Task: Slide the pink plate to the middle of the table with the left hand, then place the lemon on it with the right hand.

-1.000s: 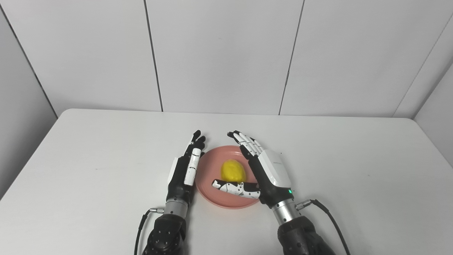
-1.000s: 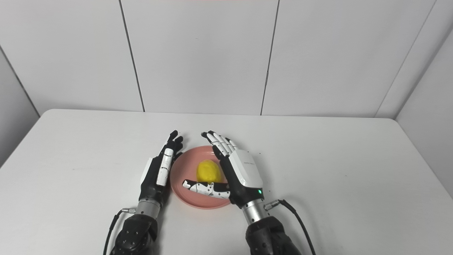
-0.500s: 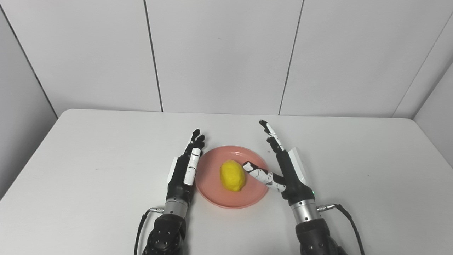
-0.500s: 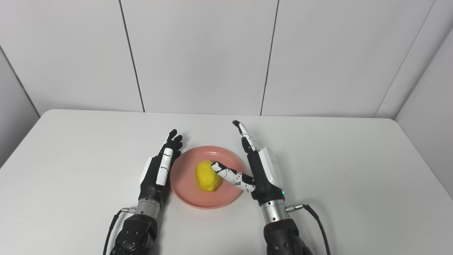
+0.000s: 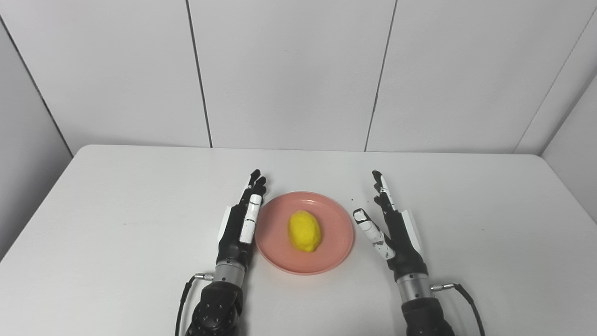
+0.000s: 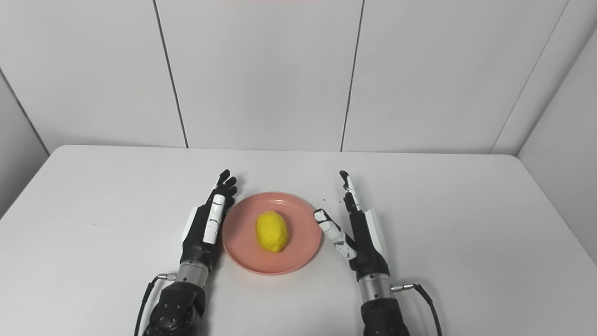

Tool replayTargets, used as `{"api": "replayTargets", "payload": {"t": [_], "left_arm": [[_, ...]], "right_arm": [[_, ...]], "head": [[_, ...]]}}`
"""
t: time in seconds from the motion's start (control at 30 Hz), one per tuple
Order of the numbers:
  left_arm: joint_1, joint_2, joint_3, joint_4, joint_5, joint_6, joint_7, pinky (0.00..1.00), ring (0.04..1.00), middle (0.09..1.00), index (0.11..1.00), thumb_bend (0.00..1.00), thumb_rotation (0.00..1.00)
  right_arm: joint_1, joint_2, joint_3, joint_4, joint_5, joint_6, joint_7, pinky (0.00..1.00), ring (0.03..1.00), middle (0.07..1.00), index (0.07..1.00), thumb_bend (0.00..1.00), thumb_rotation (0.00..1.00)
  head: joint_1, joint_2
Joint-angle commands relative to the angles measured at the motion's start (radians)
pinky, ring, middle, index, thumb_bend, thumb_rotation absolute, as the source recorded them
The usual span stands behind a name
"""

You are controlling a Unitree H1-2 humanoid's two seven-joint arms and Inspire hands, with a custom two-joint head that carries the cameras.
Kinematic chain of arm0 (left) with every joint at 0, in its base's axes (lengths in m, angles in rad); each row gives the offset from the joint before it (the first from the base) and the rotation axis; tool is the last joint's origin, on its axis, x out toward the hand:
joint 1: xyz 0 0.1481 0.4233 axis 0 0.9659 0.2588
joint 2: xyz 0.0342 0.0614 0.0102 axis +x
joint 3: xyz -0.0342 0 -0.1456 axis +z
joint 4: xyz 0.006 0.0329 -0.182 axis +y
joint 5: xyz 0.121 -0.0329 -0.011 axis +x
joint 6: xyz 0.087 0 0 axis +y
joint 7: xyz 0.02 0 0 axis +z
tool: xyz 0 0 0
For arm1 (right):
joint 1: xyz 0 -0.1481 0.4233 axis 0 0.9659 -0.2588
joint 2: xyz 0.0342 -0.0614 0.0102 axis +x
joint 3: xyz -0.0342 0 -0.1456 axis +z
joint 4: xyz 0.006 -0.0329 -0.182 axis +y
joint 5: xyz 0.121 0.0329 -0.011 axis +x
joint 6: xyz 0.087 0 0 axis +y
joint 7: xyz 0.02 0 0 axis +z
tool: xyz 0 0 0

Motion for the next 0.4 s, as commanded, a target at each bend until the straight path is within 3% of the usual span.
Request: {"api": "replayTargets", "payload": {"t": [0.0,0.17,0.37], "left_arm": [[0.019,0.026,0.006,0.029,0.008,-0.032,0.004,1.0,0.978,0.971,0.962,0.63,1.0],[0.018,0.032,0.006,0.026,0.008,-0.03,0.002,1.0,0.993,0.984,0.98,0.63,1.0],[0.027,0.041,0.0,0.012,0.008,-0.012,-0.005,1.0,1.0,1.0,1.0,0.64,1.0]], "right_arm": [[-0.027,0.019,-0.02,-0.009,0.055,-0.016,0.009,0.95,0.99,1.0,0.991,0.66,1.0],[-0.027,0.051,-0.051,0.01,0.211,-0.001,0.079,1.0,1.0,1.0,1.0,0.73,1.0],[-0.031,0.081,-0.059,0.023,0.31,-0.003,0.131,1.0,1.0,1.0,1.0,0.74,1.0]], "head": [[-0.003,-0.003],[-0.006,-0.002],[-0.009,-0.002]]}}
